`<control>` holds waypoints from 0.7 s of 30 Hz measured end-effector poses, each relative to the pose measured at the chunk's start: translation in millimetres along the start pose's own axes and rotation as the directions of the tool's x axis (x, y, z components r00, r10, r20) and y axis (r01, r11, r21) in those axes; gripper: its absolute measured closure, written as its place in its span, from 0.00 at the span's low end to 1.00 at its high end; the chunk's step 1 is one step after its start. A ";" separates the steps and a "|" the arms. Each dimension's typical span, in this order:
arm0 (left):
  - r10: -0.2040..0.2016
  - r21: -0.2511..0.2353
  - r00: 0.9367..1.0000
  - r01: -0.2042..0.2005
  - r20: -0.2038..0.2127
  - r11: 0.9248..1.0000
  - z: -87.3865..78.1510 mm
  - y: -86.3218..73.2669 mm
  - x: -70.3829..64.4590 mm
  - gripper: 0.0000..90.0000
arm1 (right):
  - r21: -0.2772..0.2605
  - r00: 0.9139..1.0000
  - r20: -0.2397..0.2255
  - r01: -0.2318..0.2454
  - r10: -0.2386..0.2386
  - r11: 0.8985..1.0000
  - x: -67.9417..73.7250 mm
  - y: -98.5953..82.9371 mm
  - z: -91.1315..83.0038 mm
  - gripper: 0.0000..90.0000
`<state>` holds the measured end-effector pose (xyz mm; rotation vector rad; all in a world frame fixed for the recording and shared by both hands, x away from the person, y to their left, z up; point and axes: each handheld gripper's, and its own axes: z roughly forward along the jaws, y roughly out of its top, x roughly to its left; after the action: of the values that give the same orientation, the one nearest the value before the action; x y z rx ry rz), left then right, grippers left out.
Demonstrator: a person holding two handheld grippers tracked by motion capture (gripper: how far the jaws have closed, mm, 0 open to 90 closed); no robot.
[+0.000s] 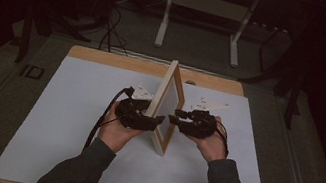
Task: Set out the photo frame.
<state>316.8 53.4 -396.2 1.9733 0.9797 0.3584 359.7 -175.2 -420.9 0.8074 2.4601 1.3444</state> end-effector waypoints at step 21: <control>-0.031 0.031 0.998 0.033 -0.061 0.999 -3.7 -2.9 9.9 0.65 | -0.003 1.000 0.010 -0.006 0.006 1.000 -3.8 -3.2 -3.1 0.69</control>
<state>319.6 63.9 -397.6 1.9836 1.0598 0.3884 360.2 -180.9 -422.1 0.8201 2.4492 1.3427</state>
